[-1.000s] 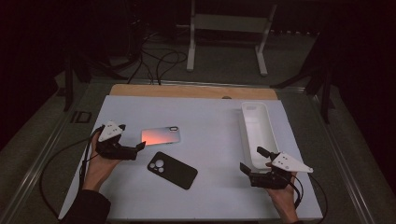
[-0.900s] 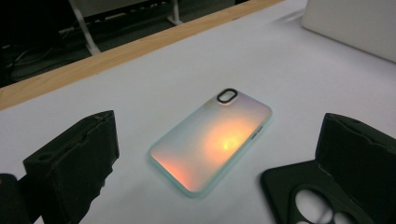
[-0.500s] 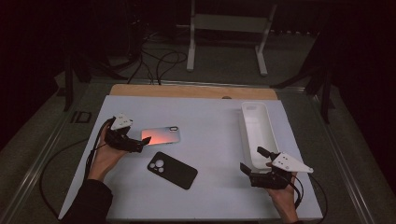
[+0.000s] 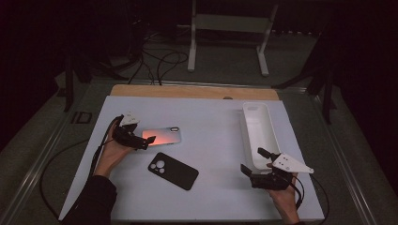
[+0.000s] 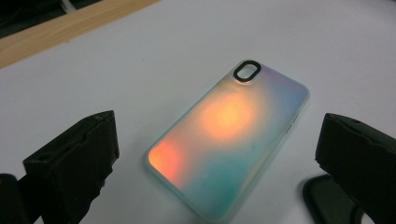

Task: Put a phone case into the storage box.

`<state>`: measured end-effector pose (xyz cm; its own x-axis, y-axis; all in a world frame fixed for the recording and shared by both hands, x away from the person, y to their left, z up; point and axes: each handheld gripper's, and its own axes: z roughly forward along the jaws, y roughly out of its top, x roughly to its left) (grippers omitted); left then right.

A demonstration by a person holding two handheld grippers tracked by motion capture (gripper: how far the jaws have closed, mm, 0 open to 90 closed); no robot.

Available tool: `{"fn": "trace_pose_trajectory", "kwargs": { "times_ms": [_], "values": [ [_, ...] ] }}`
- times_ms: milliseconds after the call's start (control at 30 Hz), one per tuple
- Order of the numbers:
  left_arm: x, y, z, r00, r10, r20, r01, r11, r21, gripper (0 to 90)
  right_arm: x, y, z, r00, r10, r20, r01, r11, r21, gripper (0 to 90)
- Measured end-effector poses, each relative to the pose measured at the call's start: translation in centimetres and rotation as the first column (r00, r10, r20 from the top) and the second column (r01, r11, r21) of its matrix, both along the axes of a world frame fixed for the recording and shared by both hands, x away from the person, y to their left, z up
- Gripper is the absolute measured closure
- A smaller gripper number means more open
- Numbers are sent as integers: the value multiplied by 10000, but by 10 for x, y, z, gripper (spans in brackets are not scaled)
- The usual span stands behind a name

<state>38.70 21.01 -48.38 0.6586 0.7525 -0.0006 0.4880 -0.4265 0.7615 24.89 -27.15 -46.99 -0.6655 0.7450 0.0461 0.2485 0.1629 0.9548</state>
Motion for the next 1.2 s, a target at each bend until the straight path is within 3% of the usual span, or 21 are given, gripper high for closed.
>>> {"fn": "trace_pose_trajectory", "kwargs": {
  "times_ms": [267,567,667,967,1033,1133,1200],
  "values": [
    [13,-4,-12,9991,-84,-404,93,9997,213,0,0,1,0,10000,52,-25,-52,10000,7,90],
    [26,-15,-29,9946,-524,-892,565,9975,431,0,1,2,-2,9999,76,-108,-77,10000,-52,90],
    [31,-20,-37,9899,-727,-1220,804,9950,596,0,1,1,-2,9999,100,-121,-100,9999,-56,90],
    [38,-24,-40,9831,-1066,-1486,1208,9886,904,0,1,1,-2,9998,132,-119,-132,9999,-23,90],
    [38,-25,-39,9803,-1155,-1603,1337,9851,1078,0,1,1,-2,9998,131,-119,-131,9999,-30,90],
    [37,-26,-41,9695,-1381,-2024,1661,9777,1282,0,1,1,-2,9998,134,-122,-134,9999,-30,90],
    [35,-27,-42,9689,-1395,-2045,1699,9756,1393,0,1,1,-2,9999,114,-123,-114,9999,-34,90]
  ]
}}
